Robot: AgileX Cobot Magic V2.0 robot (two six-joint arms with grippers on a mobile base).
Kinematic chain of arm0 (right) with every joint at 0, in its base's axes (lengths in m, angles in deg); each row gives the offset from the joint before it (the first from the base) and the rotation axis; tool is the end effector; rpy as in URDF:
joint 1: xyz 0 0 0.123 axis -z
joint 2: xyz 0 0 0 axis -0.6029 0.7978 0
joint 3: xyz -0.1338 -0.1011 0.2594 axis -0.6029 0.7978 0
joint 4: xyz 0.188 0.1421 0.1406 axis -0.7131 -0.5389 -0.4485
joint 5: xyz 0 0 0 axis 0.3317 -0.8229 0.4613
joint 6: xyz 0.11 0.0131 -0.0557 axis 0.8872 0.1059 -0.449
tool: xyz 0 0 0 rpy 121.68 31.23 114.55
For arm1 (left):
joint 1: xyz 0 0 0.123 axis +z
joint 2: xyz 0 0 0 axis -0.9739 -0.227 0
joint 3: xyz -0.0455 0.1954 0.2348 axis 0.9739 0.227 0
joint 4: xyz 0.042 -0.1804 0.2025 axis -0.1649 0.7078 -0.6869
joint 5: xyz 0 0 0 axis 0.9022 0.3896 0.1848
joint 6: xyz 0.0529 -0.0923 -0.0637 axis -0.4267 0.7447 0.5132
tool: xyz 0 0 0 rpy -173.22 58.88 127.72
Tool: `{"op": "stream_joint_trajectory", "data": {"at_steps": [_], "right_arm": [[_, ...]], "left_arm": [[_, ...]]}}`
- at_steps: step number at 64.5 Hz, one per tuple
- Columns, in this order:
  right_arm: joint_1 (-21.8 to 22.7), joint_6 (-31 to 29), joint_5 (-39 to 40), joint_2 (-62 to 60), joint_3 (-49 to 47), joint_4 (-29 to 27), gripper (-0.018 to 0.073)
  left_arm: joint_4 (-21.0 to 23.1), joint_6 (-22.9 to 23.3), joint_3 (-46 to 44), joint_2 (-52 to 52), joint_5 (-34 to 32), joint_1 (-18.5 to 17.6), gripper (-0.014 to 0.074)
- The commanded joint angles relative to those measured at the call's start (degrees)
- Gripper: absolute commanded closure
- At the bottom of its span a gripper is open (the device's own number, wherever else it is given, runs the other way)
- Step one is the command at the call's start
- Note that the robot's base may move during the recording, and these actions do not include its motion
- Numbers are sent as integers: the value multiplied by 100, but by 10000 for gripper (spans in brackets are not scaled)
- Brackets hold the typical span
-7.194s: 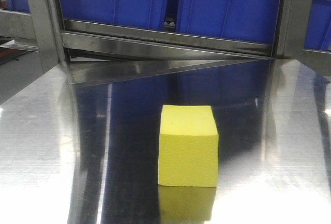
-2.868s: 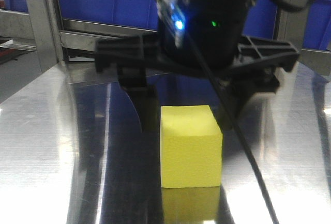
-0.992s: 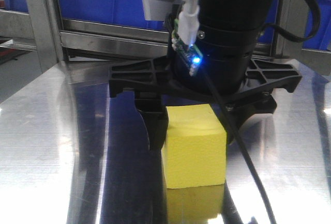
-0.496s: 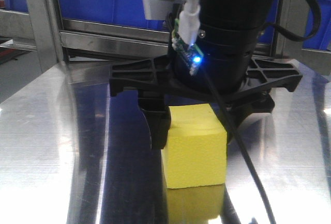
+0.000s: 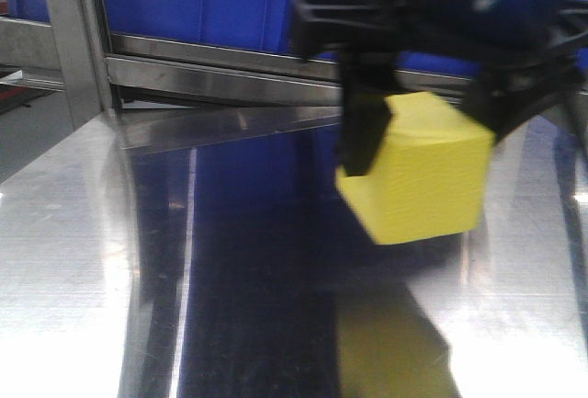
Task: Place yellow foam block on left shelf second layer
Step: 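Lift the yellow foam block up and away with the right gripper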
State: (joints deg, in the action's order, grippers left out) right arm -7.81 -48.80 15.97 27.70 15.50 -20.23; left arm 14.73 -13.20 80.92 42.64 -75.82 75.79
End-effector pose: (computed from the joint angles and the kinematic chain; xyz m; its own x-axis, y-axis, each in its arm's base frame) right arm 0.2241 0.2001 0.2645 -0.8584 -0.1752 -0.4821 -0.2707 0.9531 0.1356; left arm 0.0877 -0.0017 0.2150 0.0877 -0.0594 -0.9944 0.0241 0.9981 -0.0575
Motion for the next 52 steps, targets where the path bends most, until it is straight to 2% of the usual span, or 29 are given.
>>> {"op": "stream_joint_trajectory", "data": {"at_steps": [1, 14, 23, 30, 41, 52], "right_arm": [[398, -726, 149, -510, 82, -135, 90], [1507, -1492, 319, -1196, 754, -765, 90], [2270, -2028, 747, -1766, 1249, -1254, 90], [2743, -2467, 958, -2187, 1553, -1351, 90], [3102, -2727, 1453, -2825, 2014, -1351, 90], [3110, -2727, 2755, -3502, 2569, -1351, 90]], "left_arm": [[32, 19, 153, 104, -468, -28, 472], [32, 19, 153, 104, -468, -28, 472], [32, 19, 153, 104, -468, -28, 472], [32, 19, 153, 104, -468, -28, 472], [32, 19, 153, 104, -468, -28, 472], [32, 19, 153, 104, -468, -28, 472]]}}
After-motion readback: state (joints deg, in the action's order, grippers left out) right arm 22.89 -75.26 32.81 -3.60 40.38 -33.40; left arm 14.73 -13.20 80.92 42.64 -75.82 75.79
